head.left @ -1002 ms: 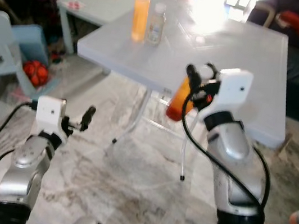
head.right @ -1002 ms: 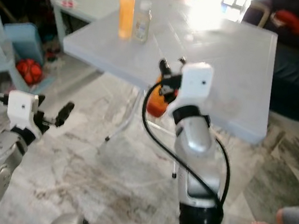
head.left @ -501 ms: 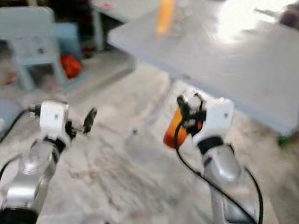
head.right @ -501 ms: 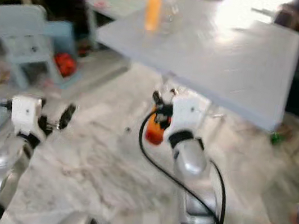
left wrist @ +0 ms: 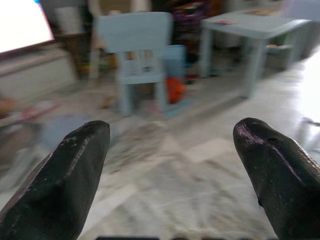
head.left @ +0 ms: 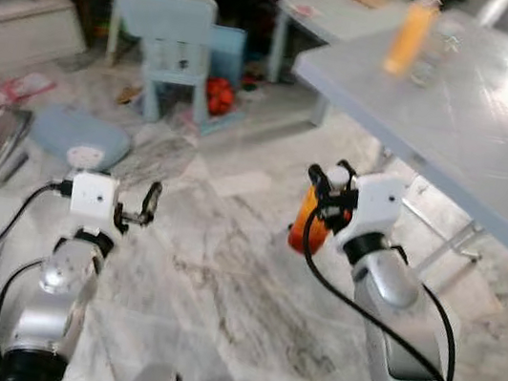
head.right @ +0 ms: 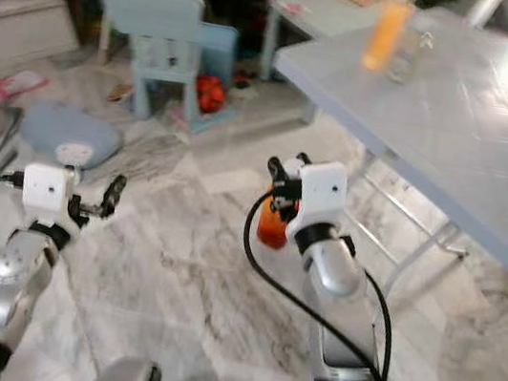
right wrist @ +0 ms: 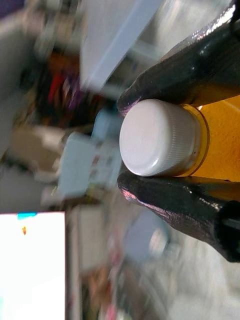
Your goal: Restocking fridge
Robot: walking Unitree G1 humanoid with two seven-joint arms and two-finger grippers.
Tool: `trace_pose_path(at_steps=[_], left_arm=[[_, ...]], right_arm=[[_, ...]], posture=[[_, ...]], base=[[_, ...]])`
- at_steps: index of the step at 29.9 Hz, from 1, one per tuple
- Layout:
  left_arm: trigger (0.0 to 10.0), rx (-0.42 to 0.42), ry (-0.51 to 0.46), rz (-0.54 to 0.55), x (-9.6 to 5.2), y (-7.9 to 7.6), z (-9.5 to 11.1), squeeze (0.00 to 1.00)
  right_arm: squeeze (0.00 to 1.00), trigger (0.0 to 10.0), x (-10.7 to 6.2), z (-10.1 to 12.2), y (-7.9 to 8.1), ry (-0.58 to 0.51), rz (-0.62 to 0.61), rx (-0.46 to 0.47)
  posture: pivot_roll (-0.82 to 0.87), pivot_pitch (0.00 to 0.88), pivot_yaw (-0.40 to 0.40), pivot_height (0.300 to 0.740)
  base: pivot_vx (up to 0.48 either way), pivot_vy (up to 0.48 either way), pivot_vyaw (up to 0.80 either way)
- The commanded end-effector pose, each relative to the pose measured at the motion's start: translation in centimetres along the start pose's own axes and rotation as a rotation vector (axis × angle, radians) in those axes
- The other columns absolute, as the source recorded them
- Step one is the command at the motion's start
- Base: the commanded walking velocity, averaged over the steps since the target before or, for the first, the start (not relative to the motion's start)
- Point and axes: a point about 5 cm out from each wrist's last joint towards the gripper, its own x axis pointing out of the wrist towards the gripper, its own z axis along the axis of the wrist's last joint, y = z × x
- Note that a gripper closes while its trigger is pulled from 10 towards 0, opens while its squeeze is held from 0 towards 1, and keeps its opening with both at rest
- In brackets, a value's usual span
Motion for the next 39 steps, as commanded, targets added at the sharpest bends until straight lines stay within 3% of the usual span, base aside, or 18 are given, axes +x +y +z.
trace_pose_path(at_steps=[1,8,12,15,17,25,33,39], left_arm=[[10.0,0.015,-0.032,0.003,0.4,-0.3,0.6,0.00],[10.0,0.047,-0.053,0.052,0.5,-0.1,0.7,0.00],[10.0,0.059,-0.015,0.106,0.5,0.3,0.5,0.00],[10.0,0.056,-0.021,0.090,0.5,0.3,0.3,0.00],[10.0,0.012,-0.040,-0.021,0.7,-0.4,0.3,0.00],[10.0,-0.010,-0.030,0.022,1.0,0.5,0.3,0.00],[10.0,-0.002,-0.046,0.008,0.7,0.2,0.3,0.00],[10.0,-0.054,-0.045,-0.028,0.7,0.3,0.2,0.00]], right_arm=[[0.00,10.0,0.1,0.6,-0.1,-0.037,0.024,-0.026],[0.00,10.0,0.0,0.4,0.0,-0.054,0.031,-0.018],[0.00,10.0,-0.1,-0.3,0.4,-0.039,0.044,-0.004],[0.00,10.0,0.1,-0.2,0.7,-0.048,0.058,0.001],[0.00,10.0,0.5,-0.1,1.1,-0.060,0.078,0.009],[0.00,10.0,0.8,-0.2,1.2,-0.062,0.082,0.007],[0.00,10.0,0.9,0.0,0.9,-0.080,0.084,0.008],[0.00,10.0,1.1,0.0,1.0,-0.087,0.084,0.011]], posture=[[0.06,0.019,-0.009,0.740],[0.08,0.000,-0.025,0.740],[0.09,0.000,-0.026,0.740],[0.09,0.000,-0.024,0.740],[0.10,0.000,-0.032,0.740],[0.10,0.000,-0.034,0.740],[0.09,0.000,-0.037,0.740],[0.09,0.006,-0.030,0.740]], base=[[0.000,0.000,0.80],[0.000,0.000,0.80],[0.000,0.000,0.80],[0.000,0.000,0.80],[0.000,0.000,0.80],[0.000,0.000,0.80],[0.000,0.473,0.80],[0.000,0.479,0.76]])
